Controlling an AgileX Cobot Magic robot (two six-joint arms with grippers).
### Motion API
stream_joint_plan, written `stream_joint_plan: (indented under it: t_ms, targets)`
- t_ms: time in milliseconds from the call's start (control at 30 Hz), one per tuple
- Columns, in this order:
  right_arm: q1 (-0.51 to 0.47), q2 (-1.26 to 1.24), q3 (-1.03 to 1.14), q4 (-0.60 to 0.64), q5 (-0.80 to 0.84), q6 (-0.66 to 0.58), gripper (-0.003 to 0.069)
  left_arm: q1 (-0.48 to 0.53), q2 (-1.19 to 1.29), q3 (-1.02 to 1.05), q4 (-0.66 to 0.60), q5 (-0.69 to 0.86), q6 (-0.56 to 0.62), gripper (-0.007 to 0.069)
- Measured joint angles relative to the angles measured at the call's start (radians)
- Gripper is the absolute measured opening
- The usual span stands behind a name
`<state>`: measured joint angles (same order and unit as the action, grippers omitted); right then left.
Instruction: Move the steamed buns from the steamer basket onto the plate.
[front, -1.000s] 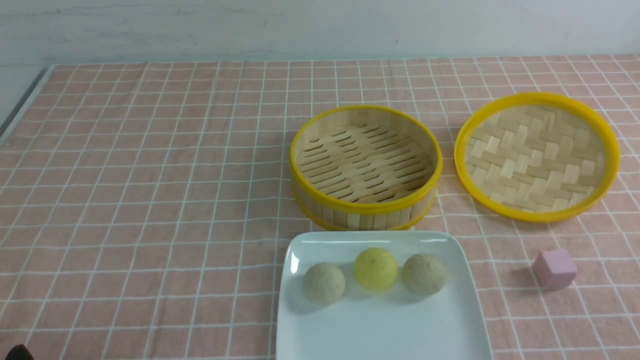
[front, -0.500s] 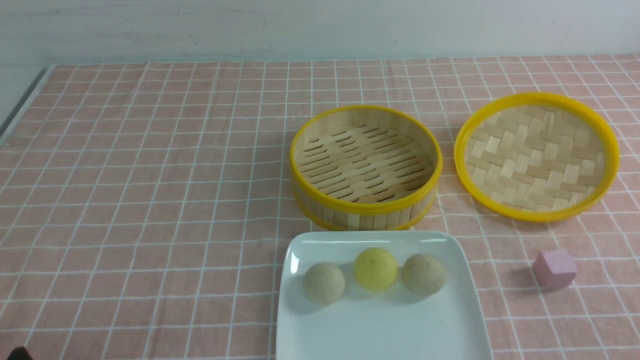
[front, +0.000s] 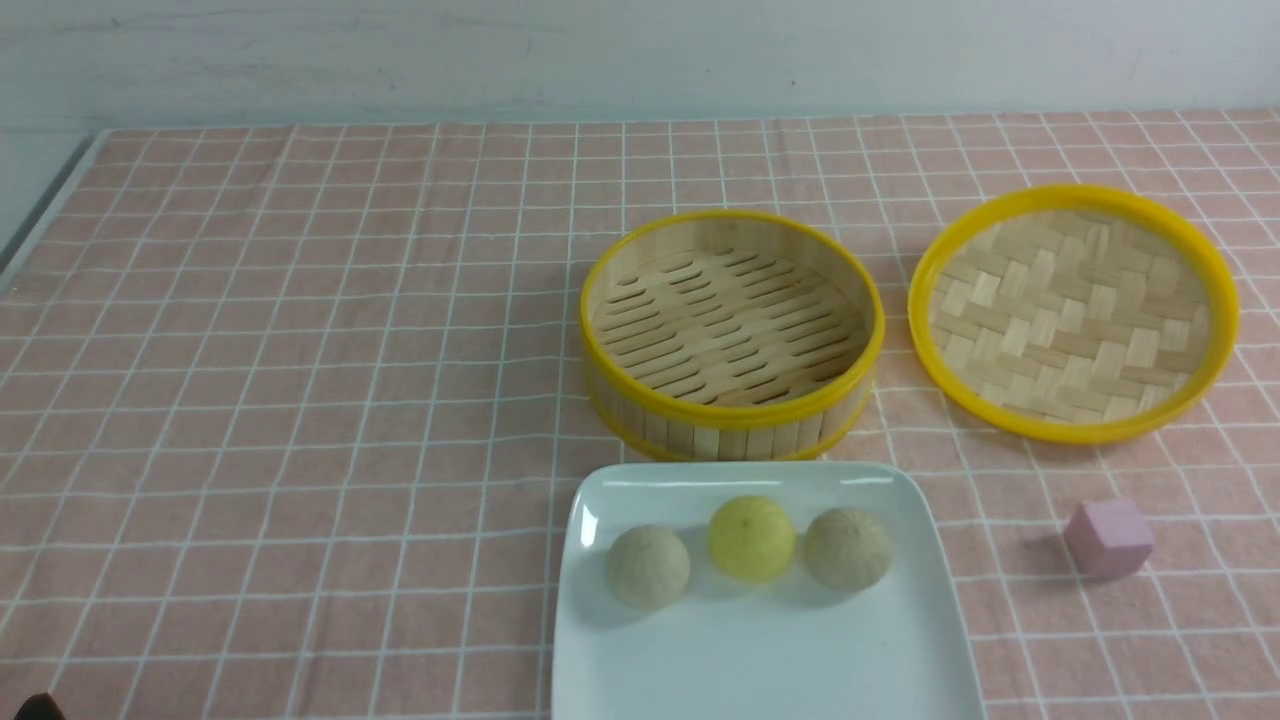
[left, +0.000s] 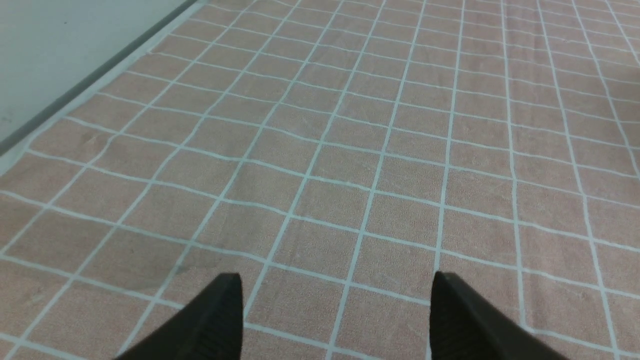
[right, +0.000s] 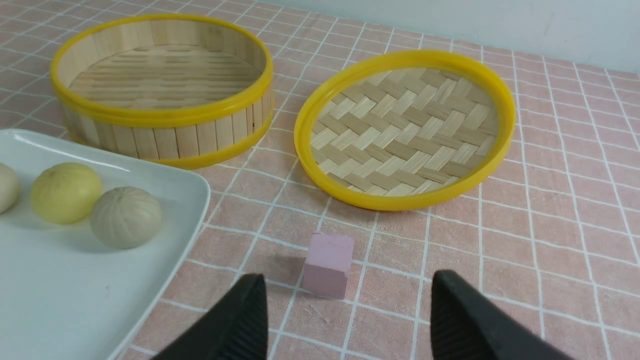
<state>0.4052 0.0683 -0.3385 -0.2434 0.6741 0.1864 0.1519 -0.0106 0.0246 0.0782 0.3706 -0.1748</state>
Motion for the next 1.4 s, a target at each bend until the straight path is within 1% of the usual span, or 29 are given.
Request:
stream_joint_plan:
  t_ms: [500, 633, 700, 800, 833, 867, 900, 967, 1133, 1167, 1233, 1300, 1333, 1400]
  targets:
    - [0.000, 0.000, 0.000, 0.000, 0.000, 0.000, 0.0442, 0.000, 0.000, 0.000, 0.000, 0.001, 0.000, 0.0503]
    - [0.000, 0.000, 0.005, 0.000, -0.025, 0.001, 0.0442, 0.000, 0.000, 0.000, 0.000, 0.001, 0.000, 0.0503]
    - [0.000, 0.012, 0.033, -0.015, -0.144, 0.001, 0.0442, 0.000, 0.000, 0.000, 0.000, 0.001, 0.000, 0.0503]
    - [-0.022, 0.072, 0.098, -0.075, -0.338, 0.001, 0.0442, 0.000, 0.000, 0.000, 0.000, 0.001, 0.000, 0.0503]
    - [-0.041, 0.105, 0.126, -0.091, -0.404, 0.001, 0.0442, 0.000, 0.000, 0.000, 0.000, 0.001, 0.000, 0.0503]
    - [-0.045, 0.111, 0.126, -0.094, -0.416, 0.001, 0.0442, 0.000, 0.000, 0.000, 0.000, 0.001, 0.000, 0.0503]
    - [-0.082, 0.145, 0.157, -0.106, -0.491, 0.014, 0.0442, 0.000, 0.000, 0.000, 0.000, 0.001, 0.000, 0.0503]
    - [-0.141, 0.176, 0.195, -0.113, -0.552, 0.047, 0.0442, 0.000, 0.000, 0.000, 0.000, 0.001, 0.000, 0.0501]
    - [-0.285, 0.187, 0.265, -0.117, -0.575, 0.118, 0.0442, 0.000, 0.000, 0.000, 0.000, 0.001, 0.000, 0.0494]
    - [-0.304, 0.187, 0.270, -0.117, -0.577, 0.121, 0.0442, 0.000, 0.000, 0.000, 0.000, 0.001, 0.000, 0.0494]
    - [-0.376, 0.187, 0.305, -0.122, -0.579, 0.127, 0.0442, 0.000, 0.000, 0.000, 0.000, 0.001, 0.000, 0.0494]
    - [-0.426, 0.187, 0.333, -0.125, -0.579, 0.128, 0.0442, 0.000, 0.000, 0.000, 0.000, 0.001, 0.000, 0.0494]
    - [-0.430, 0.187, 0.339, -0.125, -0.579, 0.129, 0.0442, 0.000, 0.000, 0.000, 0.000, 0.001, 0.000, 0.0494]
    - [-0.471, 0.175, 0.361, -0.128, -0.577, 0.131, 0.0442, 0.000, 0.000, 0.000, 0.000, 0.001, 0.000, 0.0494]
